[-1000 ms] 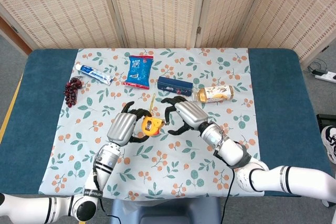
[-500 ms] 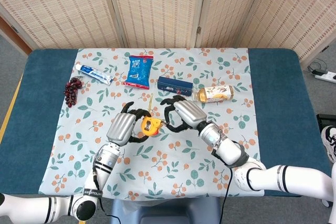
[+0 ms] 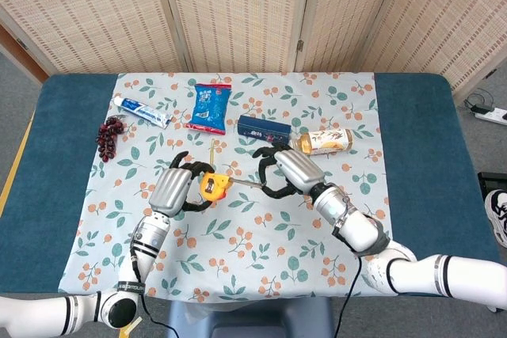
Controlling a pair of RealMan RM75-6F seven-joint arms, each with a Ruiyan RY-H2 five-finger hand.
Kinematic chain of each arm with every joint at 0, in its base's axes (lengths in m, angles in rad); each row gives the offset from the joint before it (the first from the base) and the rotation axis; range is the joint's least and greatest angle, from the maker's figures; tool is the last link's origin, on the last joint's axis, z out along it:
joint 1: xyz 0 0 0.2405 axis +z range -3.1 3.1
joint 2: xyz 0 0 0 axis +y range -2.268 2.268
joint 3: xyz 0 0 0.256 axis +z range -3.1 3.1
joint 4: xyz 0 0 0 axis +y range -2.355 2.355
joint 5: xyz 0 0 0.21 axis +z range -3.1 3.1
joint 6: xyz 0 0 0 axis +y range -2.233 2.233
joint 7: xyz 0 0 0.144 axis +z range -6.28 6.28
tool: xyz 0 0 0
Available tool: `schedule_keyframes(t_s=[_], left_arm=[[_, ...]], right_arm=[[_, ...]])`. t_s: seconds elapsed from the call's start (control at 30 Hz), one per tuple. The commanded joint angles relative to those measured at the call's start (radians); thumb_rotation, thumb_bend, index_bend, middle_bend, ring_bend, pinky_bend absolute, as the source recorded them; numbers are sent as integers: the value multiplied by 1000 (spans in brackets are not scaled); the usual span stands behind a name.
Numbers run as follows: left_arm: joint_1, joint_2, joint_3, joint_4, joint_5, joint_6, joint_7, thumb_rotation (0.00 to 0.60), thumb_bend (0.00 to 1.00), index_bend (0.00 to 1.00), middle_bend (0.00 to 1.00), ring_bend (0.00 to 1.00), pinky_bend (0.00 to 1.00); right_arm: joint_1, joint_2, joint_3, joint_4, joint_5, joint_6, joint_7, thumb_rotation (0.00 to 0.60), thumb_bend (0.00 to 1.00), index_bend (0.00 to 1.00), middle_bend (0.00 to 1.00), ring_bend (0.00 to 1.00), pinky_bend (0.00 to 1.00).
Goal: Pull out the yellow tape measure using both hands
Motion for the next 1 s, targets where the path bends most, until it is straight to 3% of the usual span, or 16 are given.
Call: schedule_keyframes(t_s=[0.03,0.53,1.0], left_arm=[[18,14,17,44,22,-12,-46,600,590,579,510,407,115],[54,25,49,279,122,-84,-292,600,590,577,510,405,118],[50,6,50,408,180,-121,-417,600,590,577,510,404,118]], right_arm=[[-27,29,-7,-22,-27,8,27,600,481,674,254,218,79],[-209,222,-50,-114,-233,79,224,600,488,678,260,222,79],[-355,373,-102,-139,-425,181,427,600,488,678,263,220,78]])
